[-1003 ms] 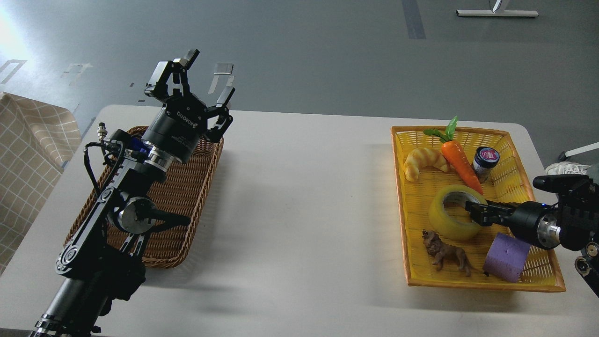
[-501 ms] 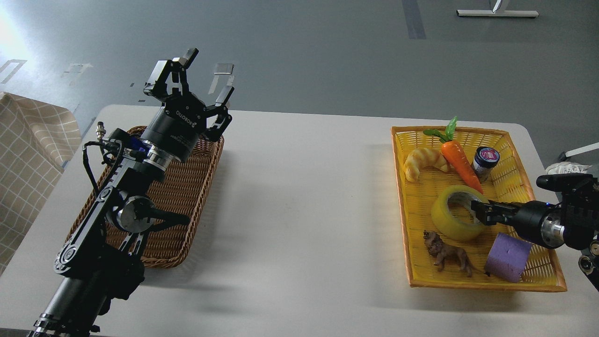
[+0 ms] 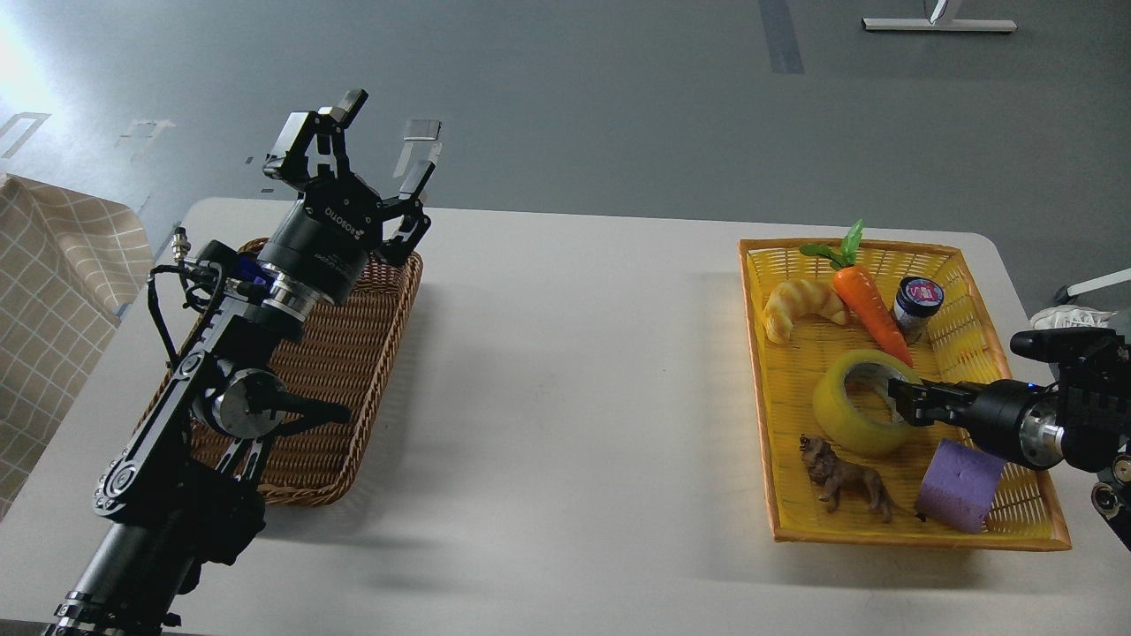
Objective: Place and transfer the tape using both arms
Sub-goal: 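Insert the right gripper into the tape roll's hole and grip it, then lift the tape roll with the right gripper toward the table center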
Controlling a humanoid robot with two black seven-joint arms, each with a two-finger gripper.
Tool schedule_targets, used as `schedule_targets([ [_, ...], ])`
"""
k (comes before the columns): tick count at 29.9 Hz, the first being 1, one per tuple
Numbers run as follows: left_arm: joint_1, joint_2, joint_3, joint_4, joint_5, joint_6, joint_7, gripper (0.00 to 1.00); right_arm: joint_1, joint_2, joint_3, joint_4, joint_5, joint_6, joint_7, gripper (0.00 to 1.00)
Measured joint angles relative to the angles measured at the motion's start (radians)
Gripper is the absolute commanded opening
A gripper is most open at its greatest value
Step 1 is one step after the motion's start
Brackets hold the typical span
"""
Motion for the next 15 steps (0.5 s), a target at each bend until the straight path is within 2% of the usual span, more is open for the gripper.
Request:
schedule_targets([
  [15, -0.003, 0.002, 0.0, -0.018, -0.002, 0.0, 0.005, 0.98, 0.036, -0.004, 0.001, 0.013, 0.001, 0.0, 0.0, 0.25],
])
